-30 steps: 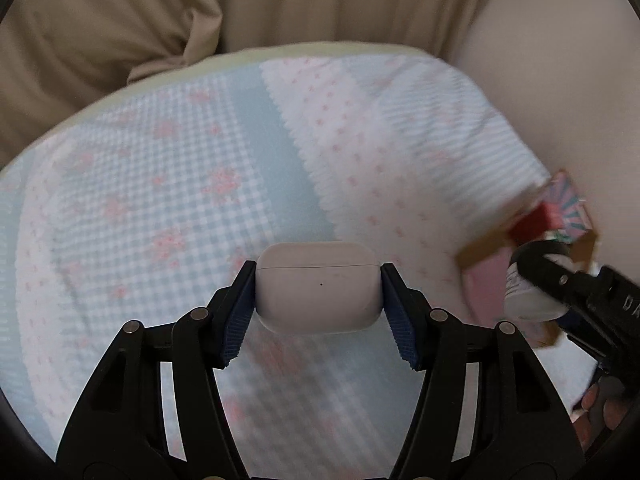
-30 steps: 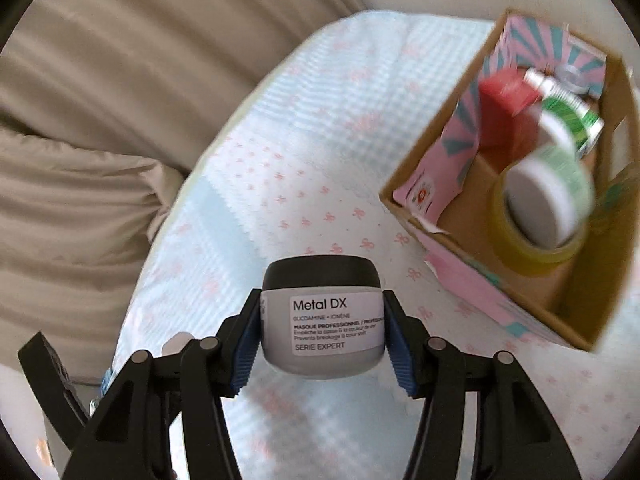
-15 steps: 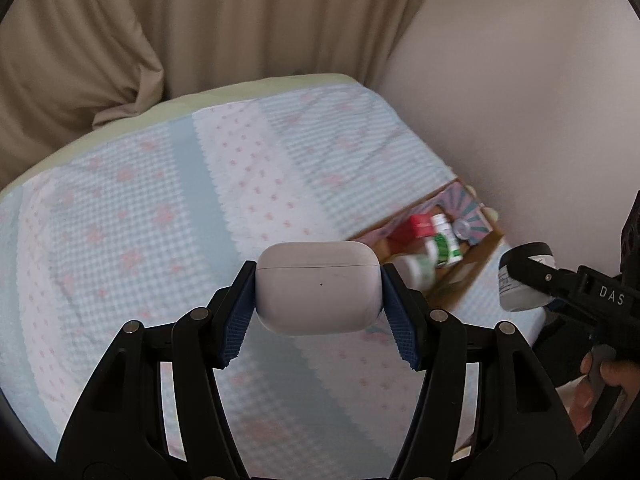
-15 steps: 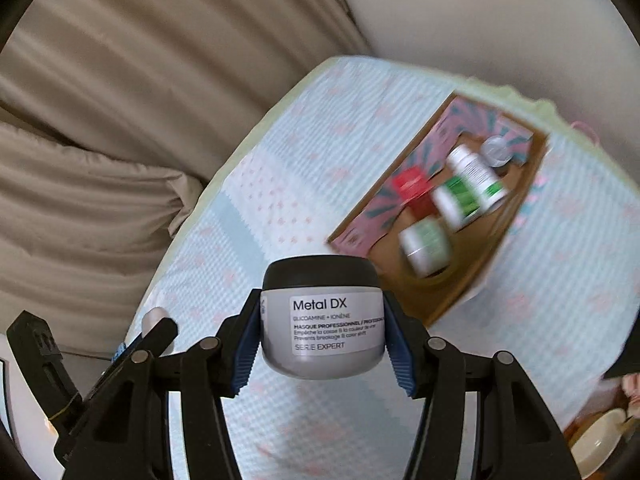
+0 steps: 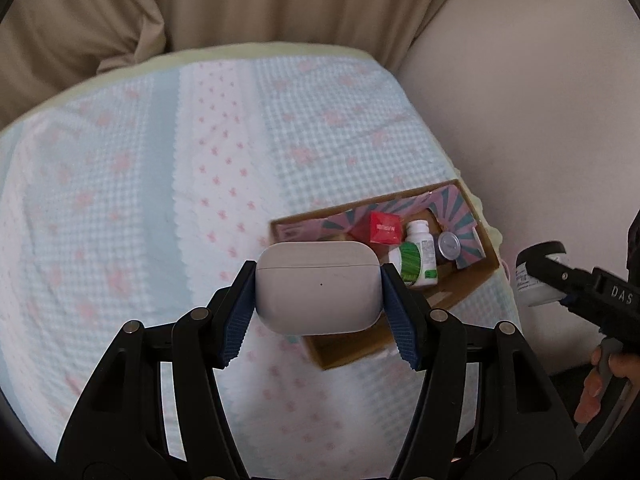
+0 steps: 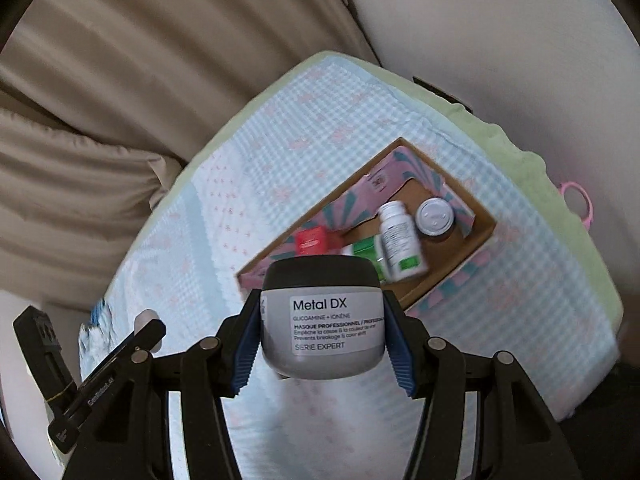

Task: Organize rigid objects
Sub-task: 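Carry the earbud case and Metal DX jar over the cardboard box, then lower both items into the box and open both tools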

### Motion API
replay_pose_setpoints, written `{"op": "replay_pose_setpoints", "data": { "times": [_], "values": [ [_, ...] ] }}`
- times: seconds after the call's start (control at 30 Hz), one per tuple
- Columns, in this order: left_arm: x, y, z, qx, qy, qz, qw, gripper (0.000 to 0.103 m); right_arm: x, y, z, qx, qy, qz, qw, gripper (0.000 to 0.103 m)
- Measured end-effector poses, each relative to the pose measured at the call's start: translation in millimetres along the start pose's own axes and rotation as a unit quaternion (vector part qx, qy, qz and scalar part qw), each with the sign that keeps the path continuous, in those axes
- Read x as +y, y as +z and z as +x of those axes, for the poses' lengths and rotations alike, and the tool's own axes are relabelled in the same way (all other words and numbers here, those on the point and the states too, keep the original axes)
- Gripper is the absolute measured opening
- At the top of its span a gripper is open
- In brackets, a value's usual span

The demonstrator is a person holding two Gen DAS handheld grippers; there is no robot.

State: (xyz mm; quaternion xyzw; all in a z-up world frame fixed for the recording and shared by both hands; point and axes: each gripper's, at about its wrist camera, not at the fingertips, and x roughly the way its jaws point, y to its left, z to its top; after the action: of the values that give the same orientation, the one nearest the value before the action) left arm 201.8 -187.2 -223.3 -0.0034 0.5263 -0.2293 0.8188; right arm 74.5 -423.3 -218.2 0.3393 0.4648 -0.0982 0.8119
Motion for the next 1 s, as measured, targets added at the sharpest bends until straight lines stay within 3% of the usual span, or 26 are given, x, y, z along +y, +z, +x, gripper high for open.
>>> {"op": "replay_pose_setpoints", "data": {
  "times": [0.2,0.53,0.9,0.93,1.0],
  "values": [
    [-23,11,52,0.021,0.020,-0.012,0.9995,0.057,-32,25,43,0.049,-0.001,-0.031,0.998,0.053],
    [-26,24,123,0.084,0.062,-0.016,0.9944,0.057,-39,26,118,0.141,0.001,-0.101,0.985,0.053],
    [-22,31,157,0.127,0.079,0.001,0.9887,0.058,-22,20,153,0.162,0.017,-0.177,0.971,0.053],
    [-22,31,159,0.132,0.081,0.002,0.9880,0.061,-20,20,156,0.166,0.017,-0.183,0.969,0.053],
    [-20,31,156,0.135,0.079,0.000,0.9876,0.102,-18,18,160,0.172,0.009,-0.201,0.964,0.054]
  ]
}}
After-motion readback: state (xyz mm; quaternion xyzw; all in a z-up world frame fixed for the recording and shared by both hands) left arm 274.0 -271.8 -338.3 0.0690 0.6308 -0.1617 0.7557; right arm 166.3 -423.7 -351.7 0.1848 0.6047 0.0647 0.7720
